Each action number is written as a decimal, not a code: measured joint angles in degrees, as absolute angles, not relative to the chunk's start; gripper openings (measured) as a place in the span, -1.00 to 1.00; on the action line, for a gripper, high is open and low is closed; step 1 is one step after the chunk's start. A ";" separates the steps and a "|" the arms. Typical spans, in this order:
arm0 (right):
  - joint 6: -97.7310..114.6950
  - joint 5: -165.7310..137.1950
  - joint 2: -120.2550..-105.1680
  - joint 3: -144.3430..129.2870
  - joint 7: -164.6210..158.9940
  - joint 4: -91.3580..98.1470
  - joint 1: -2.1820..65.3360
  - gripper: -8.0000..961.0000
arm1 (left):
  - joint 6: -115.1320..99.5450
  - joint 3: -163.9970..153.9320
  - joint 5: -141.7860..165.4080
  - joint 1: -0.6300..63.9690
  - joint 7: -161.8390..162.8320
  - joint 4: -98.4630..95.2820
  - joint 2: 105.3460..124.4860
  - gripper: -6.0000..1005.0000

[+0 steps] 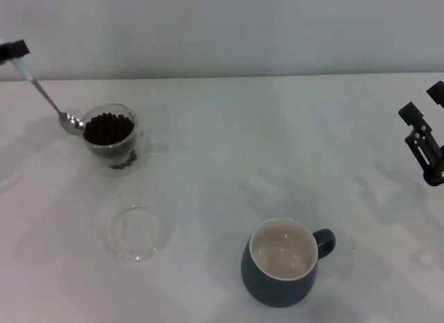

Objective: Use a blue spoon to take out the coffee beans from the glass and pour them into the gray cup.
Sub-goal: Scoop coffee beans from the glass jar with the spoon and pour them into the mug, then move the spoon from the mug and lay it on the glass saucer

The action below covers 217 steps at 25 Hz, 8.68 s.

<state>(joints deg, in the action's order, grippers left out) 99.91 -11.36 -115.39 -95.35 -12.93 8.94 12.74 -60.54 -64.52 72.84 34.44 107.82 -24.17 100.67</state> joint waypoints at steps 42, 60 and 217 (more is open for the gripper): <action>97.45 -11.96 -115.57 -98.43 -15.24 8.96 13.20 -0.07 | -48.85 -63.73 80.33 38.08 104.18 -24.15 107.16 -0.74; 97.37 -11.85 -115.57 -98.43 -16.62 8.96 13.16 -0.07 | -48.40 -60.02 78.12 36.74 110.81 -21.44 108.79 -0.74; 92.85 1.93 -115.17 -97.91 -12.04 9.64 17.27 -0.06 | -72.44 -66.89 98.94 43.65 124.55 -43.72 117.36 -0.74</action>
<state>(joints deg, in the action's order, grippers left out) 92.85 1.93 -115.17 -97.91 -12.04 9.64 17.27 -72.44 -66.89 98.94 43.65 124.55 -43.72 117.36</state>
